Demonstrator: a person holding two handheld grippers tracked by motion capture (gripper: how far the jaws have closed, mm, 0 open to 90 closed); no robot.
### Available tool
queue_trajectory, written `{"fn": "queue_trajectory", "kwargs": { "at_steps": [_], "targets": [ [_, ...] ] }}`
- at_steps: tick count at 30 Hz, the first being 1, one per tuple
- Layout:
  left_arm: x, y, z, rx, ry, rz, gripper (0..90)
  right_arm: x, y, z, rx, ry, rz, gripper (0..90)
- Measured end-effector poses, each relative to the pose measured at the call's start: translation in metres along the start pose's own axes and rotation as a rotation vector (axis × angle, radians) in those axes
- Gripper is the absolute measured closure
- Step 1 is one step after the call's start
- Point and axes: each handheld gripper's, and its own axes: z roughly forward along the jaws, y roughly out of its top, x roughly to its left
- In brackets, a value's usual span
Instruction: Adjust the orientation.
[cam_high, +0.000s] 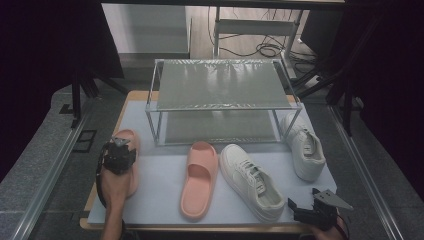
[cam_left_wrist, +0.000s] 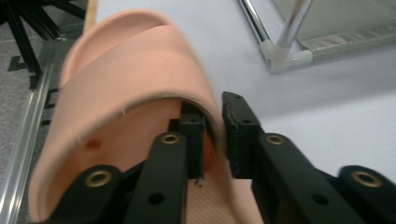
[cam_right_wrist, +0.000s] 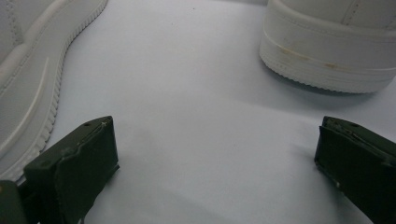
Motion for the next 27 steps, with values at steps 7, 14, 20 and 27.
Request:
{"fn": "queue_trajectory", "kwargs": {
  "at_steps": [7, 14, 20, 27],
  "targets": [
    [0.012, -0.008, -0.008, -0.025, -0.027, -0.036, 83.5, 0.0, 0.0, 0.0, -0.002, 0.0, 0.001, 0.0],
    [0.012, -0.015, -0.027, -0.052, -0.069, -0.02, 83.4, 0.0, 0.0, 0.0, -0.001, 0.0, 0.001, 0.0],
    [0.007, -0.024, -0.042, -0.056, -0.101, 0.007, 83.3, 0.0, 0.0, 0.0, -0.001, 0.0, 0.001, 0.0],
    [-0.003, -0.041, -0.067, -0.069, -0.132, 0.04, 83.3, 0.0, 0.0, 0.0, -0.002, 0.0, 0.001, 0.0]
  ]
}}
